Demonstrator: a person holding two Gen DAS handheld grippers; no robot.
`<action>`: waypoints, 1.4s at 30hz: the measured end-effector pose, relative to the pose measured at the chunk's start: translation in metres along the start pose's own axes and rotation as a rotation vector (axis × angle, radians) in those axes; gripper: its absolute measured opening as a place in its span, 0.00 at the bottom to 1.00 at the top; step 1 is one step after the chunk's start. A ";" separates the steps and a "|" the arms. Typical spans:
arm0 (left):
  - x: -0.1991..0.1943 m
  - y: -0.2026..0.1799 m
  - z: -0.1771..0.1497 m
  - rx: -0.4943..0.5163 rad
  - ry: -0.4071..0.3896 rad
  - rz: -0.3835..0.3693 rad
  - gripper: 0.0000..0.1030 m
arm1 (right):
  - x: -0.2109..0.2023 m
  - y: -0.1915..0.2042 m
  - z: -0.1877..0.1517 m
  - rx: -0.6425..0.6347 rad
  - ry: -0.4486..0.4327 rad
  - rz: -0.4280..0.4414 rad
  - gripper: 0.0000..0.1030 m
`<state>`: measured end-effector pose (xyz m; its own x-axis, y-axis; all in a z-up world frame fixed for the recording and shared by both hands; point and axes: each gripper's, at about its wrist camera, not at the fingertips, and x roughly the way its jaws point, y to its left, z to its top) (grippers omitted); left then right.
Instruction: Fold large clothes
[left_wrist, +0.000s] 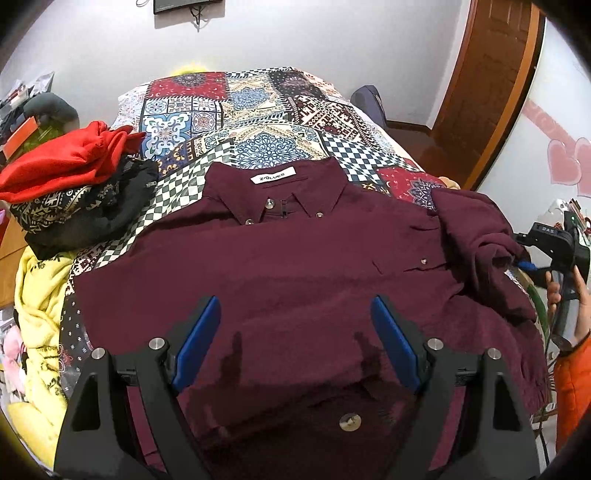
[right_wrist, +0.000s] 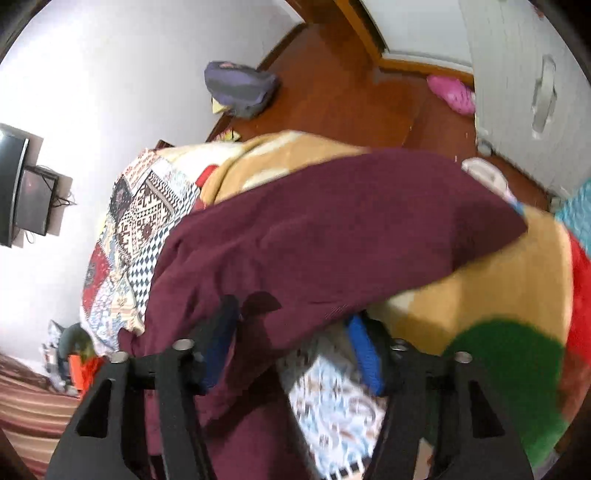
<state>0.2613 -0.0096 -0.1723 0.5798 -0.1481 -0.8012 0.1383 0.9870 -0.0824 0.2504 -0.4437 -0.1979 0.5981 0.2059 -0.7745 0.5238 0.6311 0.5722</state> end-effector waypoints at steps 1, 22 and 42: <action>0.000 0.000 0.000 0.000 0.000 0.002 0.81 | -0.001 0.002 0.002 -0.022 -0.007 -0.004 0.31; -0.035 0.036 -0.002 -0.058 -0.091 0.021 0.81 | -0.098 0.236 -0.063 -0.696 -0.188 0.309 0.10; -0.075 0.141 -0.058 -0.279 -0.087 0.140 0.81 | 0.054 0.278 -0.280 -1.095 0.493 0.252 0.14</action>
<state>0.1908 0.1441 -0.1587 0.6457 -0.0025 -0.7636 -0.1665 0.9755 -0.1440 0.2587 -0.0476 -0.1562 0.1908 0.5240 -0.8300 -0.5016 0.7789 0.3765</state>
